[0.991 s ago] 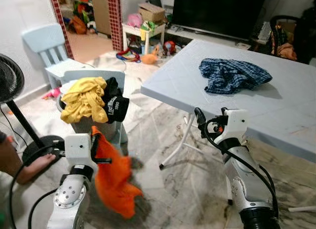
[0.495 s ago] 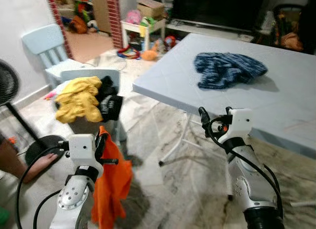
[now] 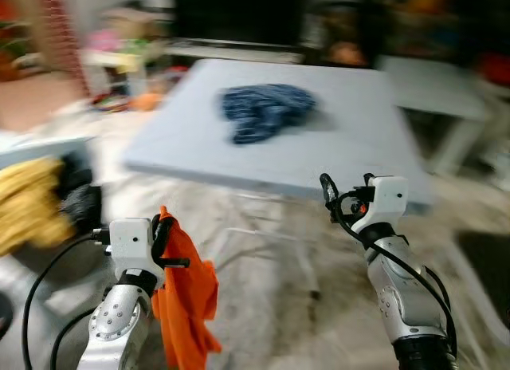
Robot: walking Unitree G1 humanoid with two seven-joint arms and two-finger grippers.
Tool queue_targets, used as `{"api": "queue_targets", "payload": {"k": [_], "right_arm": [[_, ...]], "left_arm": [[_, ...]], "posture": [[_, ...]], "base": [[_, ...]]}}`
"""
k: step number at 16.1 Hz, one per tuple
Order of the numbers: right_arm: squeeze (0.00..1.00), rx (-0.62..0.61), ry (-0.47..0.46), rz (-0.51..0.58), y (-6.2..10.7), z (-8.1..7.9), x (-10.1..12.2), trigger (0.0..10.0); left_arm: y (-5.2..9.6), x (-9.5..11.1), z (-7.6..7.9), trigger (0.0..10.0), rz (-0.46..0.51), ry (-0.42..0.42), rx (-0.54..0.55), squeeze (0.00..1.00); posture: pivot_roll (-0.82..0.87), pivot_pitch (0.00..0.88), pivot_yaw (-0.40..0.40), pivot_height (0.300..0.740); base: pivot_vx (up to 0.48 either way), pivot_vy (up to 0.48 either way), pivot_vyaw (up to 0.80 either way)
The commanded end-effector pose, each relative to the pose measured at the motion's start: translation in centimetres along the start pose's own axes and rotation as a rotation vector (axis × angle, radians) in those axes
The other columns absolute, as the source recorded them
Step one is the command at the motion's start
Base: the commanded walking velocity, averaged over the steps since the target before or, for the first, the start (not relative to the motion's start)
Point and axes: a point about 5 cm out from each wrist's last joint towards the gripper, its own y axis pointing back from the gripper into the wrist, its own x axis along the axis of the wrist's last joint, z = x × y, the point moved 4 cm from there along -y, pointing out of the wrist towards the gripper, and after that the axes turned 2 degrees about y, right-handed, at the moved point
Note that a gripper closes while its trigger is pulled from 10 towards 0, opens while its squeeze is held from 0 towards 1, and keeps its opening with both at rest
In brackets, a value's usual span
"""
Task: Hang hanger
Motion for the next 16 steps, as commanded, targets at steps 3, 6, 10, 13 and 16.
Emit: {"api": "queue_targets", "payload": {"k": [3, 6, 10, 13, 16], "right_arm": [[0.00, 0.011, -0.003, 0.026, -0.3, -0.3, 0.8, 10.0], [0.00, 0.012, -0.005, 0.024, -0.2, -0.3, 0.7, 10.0], [0.00, 0.035, -0.004, -0.009, -0.2, -0.8, 0.0, 10.0], [0.00, 0.036, 0.019, -0.042, -0.1, -0.6, -0.6, 10.0], [0.00, 0.021, 0.029, -0.070, -0.1, -0.3, -1.1, 10.0]], "left_arm": [[-0.1, 1.0, 0.2, 10.0, 0.037, -0.011, -0.015, 0.00], [0.0, 1.0, 0.0, 10.0, 0.039, -0.019, 0.006, 0.00], [0.2, 2.8, -1.1, 10.0, 0.112, -0.163, 0.101, 0.00], [0.5, 4.6, -1.2, 10.0, 0.182, -0.206, 0.129, 0.00], [0.7, 4.1, -1.4, 10.0, 0.168, -0.211, 0.147, 0.00]], "posture": [[-0.06, 0.000, -0.005, 0.740], [-0.06, 0.000, -0.004, 0.740], [-0.05, 0.000, -0.005, 0.740], [-0.05, 0.000, -0.005, 0.740], [-0.06, 0.000, 0.002, 0.740]], "base": [[0.257, 0.000, -0.80], [0.082, 0.000, -0.15], [0.000, 0.000, 0.00], [0.000, 0.000, 0.00], [0.000, 0.000, 0.00]]}}
